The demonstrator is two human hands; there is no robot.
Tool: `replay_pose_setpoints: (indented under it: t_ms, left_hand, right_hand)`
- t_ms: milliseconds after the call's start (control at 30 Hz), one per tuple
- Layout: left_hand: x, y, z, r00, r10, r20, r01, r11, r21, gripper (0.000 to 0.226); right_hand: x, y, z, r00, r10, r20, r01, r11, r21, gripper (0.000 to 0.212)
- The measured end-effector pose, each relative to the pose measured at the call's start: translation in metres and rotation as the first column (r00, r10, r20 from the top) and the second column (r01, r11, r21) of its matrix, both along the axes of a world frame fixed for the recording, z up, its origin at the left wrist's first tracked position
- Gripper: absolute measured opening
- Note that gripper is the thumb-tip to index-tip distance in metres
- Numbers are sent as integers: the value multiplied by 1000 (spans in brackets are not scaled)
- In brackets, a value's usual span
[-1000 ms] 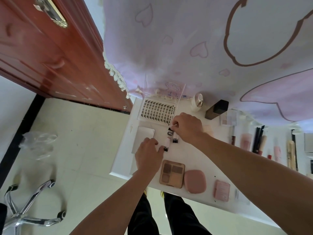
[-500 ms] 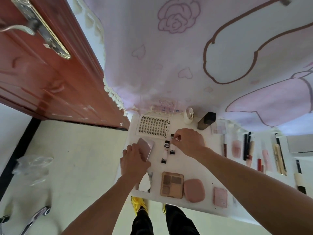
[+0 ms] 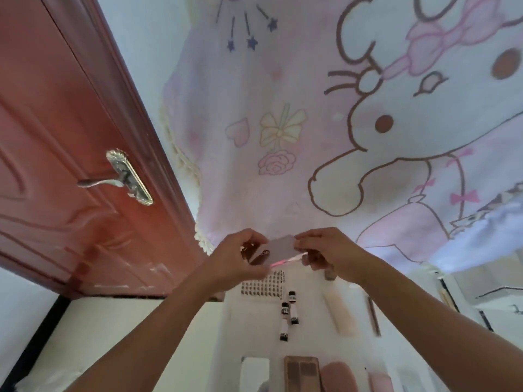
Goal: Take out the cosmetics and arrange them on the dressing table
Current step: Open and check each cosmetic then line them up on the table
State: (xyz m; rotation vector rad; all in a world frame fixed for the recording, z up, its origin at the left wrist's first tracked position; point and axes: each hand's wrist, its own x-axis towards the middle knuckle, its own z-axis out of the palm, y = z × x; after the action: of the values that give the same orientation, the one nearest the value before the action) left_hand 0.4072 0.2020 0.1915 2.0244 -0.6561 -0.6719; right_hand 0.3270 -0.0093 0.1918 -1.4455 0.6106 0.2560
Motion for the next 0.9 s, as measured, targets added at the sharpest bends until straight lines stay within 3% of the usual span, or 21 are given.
replay_pose_setpoints:
  t_ms: [100, 233, 300, 367, 467, 667, 900]
  left_hand:
    - [6, -8, 26, 993, 75, -92, -89, 984, -154, 39]
    - [10, -20, 52, 911, 131, -391, -272, 903, -332, 24]
    - [13, -24, 63, 838, 122, -532, -348, 870, -348, 17]
    - [17, -26, 73, 791, 95, -605, -351, 880, -321, 23]
    - [17, -30, 83, 778, 57, -626, -322, 891, -320, 34]
    - [13, -39, 91, 819, 63, -570, -304, 891, -337, 13]
    - [17, -44, 101, 839, -1, -544, -206, 925, -320, 29]
  right_hand:
    - [0, -7, 24, 990, -131, 58, 126, 988, 89, 11]
    - [-8, -17, 49, 972, -198, 126, 183, 976, 116, 20]
    - [-12, -20, 62, 966, -197, 164, 181, 978, 107, 21]
    - [-15, -20, 73, 959, -202, 201, 185, 978, 97, 19]
    - [-17, -22, 83, 944, -215, 252, 195, 975, 104, 16]
    - [-21, -27, 90, 932, -231, 279, 214, 973, 90, 14]
    - [-13, -16, 103, 954, -82, 289, 92, 996, -19, 18]
